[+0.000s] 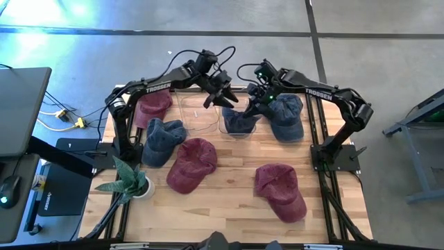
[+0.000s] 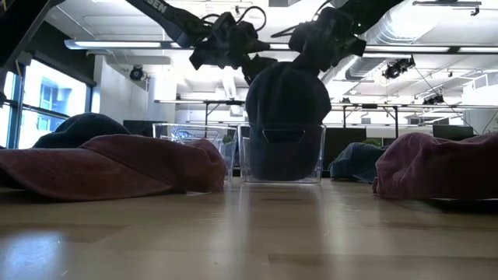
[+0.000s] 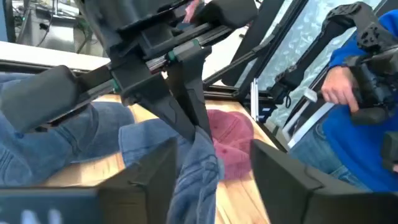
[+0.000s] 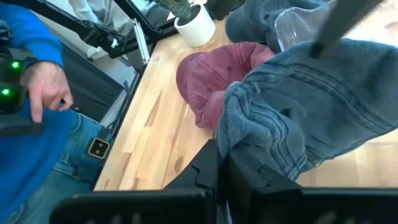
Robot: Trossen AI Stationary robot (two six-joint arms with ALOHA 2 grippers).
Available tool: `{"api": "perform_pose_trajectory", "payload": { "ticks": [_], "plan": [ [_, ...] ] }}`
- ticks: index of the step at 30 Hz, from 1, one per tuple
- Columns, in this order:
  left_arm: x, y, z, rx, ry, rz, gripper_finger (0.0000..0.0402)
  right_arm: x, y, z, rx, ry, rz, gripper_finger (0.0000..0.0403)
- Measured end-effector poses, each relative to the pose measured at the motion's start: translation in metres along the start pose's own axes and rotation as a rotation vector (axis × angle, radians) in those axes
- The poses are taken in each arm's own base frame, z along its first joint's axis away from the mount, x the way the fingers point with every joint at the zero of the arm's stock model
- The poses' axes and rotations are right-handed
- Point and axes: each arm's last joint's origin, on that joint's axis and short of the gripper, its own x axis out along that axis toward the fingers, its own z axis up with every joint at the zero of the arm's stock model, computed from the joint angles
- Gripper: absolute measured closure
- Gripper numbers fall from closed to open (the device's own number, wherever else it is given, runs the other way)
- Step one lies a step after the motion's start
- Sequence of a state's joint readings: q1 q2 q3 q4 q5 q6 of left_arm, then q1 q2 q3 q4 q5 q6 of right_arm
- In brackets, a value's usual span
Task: Pick & Place hat
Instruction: Put the bottom blue cap into the right bin
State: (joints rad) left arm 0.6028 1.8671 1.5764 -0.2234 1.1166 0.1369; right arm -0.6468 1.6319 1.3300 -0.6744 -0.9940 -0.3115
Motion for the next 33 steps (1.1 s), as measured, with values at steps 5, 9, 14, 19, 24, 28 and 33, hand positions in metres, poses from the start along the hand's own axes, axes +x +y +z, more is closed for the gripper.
{"api": "perform_pose_trajectory", "payload": {
  "ticks": [5, 9, 14, 19, 24, 28, 33],
  "plan": [
    [0.014, -0.004, -0.007, 0.045, 0.047, 0.001, 0.015, -0.005, 0.006, 0.004, -0.07, -0.017, -0.027, 0.0393],
    [0.032, -0.004, -0.019, 0.062, 0.106, 0.023, 0.0145, -0.009, 0.011, 0.007, -0.088, -0.03, -0.031, 0.0397],
    [0.045, -0.007, -0.021, 0.116, 0.11, -0.012, 0.0145, -0.01, 0.013, 0.007, -0.087, -0.031, -0.028, 0.0398],
    [0.045, -0.013, -0.022, 0.079, 0.089, -0.148, 0.017, -0.01, 0.013, 0.006, -0.079, -0.028, -0.024, 0.0393],
    [0.045, -0.016, -0.022, 0.061, 0.063, -0.248, 0.0244, -0.009, 0.014, 0.004, -0.056, -0.017, -0.001, 0.0397],
    [0.044, -0.015, -0.023, 0.059, 0.068, -0.234, 0.0319, -0.009, 0.015, 0.003, -0.022, -0.011, 0.004, 0.0395],
    [0.045, -0.015, -0.025, 0.04, 0.085, -0.215, 0.0394, -0.01, 0.015, 0.0, 0.075, 0.004, 0.007, 0.0322]
  ]
}}
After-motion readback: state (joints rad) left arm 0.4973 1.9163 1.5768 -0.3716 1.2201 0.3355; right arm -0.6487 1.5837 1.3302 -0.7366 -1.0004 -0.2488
